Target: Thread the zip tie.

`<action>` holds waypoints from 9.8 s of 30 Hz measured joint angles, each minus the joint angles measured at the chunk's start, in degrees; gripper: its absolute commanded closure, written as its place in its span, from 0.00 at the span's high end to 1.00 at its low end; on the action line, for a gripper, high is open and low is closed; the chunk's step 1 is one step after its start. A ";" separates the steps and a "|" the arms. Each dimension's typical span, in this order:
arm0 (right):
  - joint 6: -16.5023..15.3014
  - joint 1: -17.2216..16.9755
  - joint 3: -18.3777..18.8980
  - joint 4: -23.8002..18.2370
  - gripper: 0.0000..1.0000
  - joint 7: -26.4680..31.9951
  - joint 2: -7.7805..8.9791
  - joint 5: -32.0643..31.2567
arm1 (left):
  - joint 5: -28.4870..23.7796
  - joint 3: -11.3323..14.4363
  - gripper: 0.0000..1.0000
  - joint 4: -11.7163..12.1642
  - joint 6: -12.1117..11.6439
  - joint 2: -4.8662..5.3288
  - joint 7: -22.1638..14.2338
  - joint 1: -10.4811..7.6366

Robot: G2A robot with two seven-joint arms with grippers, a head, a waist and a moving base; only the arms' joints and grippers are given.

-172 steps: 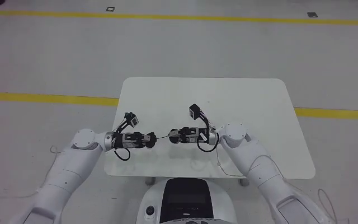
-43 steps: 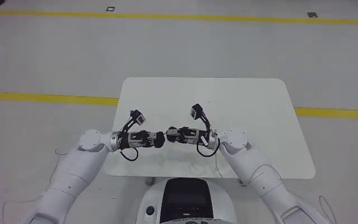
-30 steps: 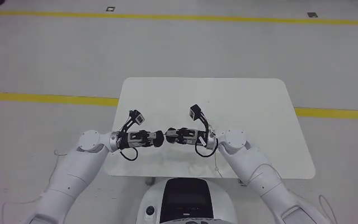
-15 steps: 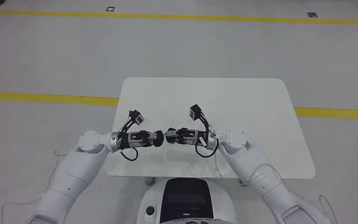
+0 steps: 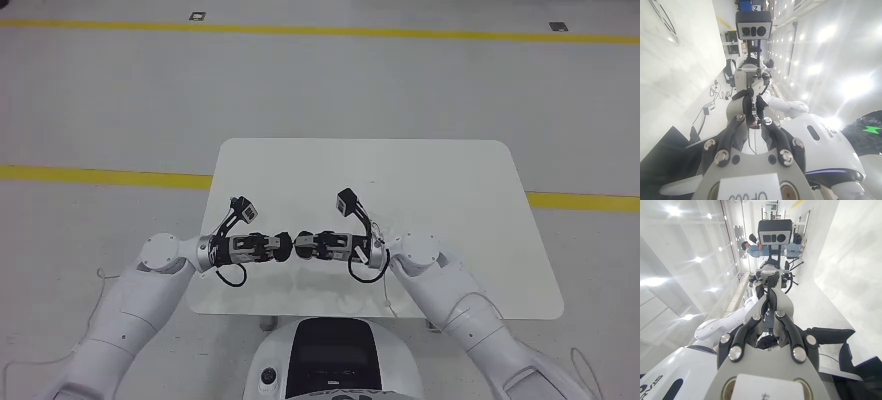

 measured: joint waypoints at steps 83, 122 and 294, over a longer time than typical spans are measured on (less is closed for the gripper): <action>-0.22 -0.21 0.29 -0.11 1.00 -0.24 0.63 2.21 | -1.03 -1.31 0.00 5.66 0.00 -1.61 -5.53 -4.28; -0.22 -0.21 0.29 -0.11 1.00 -0.24 0.63 2.21 | -7.14 0.64 0.00 9.00 0.00 -0.50 -5.52 -5.23; 22.26 11.08 -0.96 -3.61 0.25 18.04 -2.38 -87.80 | -7.14 0.64 0.00 9.00 0.00 -0.50 -5.52 -5.23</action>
